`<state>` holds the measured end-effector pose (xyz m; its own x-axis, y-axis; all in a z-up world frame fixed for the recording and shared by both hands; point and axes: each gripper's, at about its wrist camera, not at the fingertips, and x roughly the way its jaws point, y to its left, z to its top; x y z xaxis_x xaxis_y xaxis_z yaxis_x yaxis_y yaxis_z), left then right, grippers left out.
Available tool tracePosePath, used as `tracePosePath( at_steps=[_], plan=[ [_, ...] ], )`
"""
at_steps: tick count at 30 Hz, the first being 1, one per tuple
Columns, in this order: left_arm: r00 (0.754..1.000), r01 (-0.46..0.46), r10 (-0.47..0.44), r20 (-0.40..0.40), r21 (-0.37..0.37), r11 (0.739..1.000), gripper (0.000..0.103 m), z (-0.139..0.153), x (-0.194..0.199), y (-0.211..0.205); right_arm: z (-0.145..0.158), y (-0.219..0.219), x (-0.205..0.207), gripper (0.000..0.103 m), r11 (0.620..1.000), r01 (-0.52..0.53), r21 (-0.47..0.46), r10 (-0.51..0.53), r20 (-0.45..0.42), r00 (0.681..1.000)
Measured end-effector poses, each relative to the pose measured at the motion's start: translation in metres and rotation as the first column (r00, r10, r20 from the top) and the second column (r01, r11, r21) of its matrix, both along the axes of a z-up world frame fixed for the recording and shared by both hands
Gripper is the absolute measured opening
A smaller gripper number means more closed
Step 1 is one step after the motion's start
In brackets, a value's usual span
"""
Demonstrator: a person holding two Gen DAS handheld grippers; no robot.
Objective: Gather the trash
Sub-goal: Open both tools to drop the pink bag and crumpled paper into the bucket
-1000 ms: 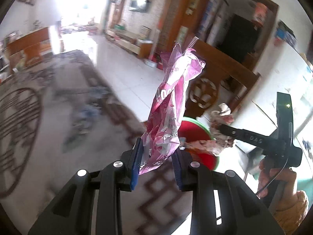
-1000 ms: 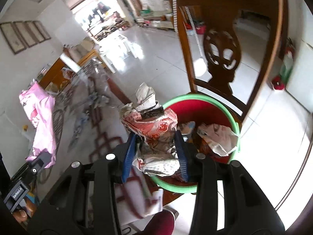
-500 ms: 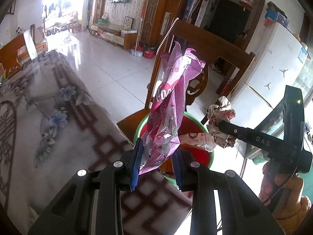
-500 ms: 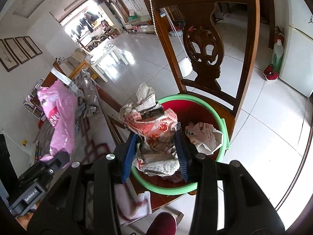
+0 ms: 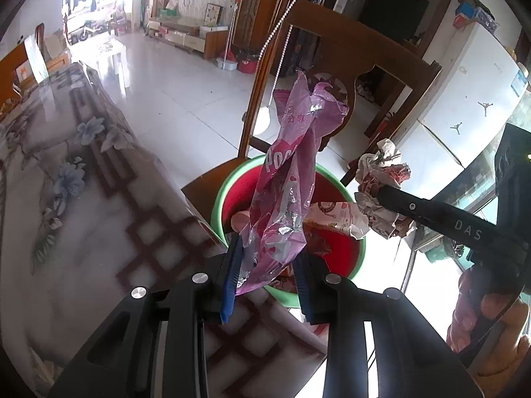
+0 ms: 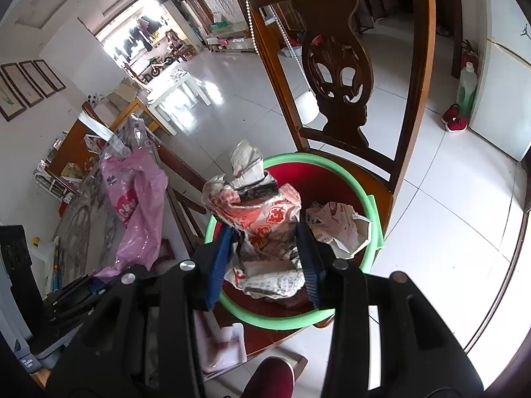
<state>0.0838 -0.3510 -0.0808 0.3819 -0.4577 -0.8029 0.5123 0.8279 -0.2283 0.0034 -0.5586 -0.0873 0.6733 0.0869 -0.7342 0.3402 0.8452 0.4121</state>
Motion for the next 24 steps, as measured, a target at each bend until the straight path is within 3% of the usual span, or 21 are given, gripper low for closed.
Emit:
tracePosePath(
  at_steps=[24],
  plan=[
    [1.0,0.016,-0.016,0.014,0.02,1.0,0.036,-0.004,0.0,-0.014,-0.027,-0.002,0.005,0.039,1.0,-0.004,0.018,0.005,-0.06,0.998]
  ],
)
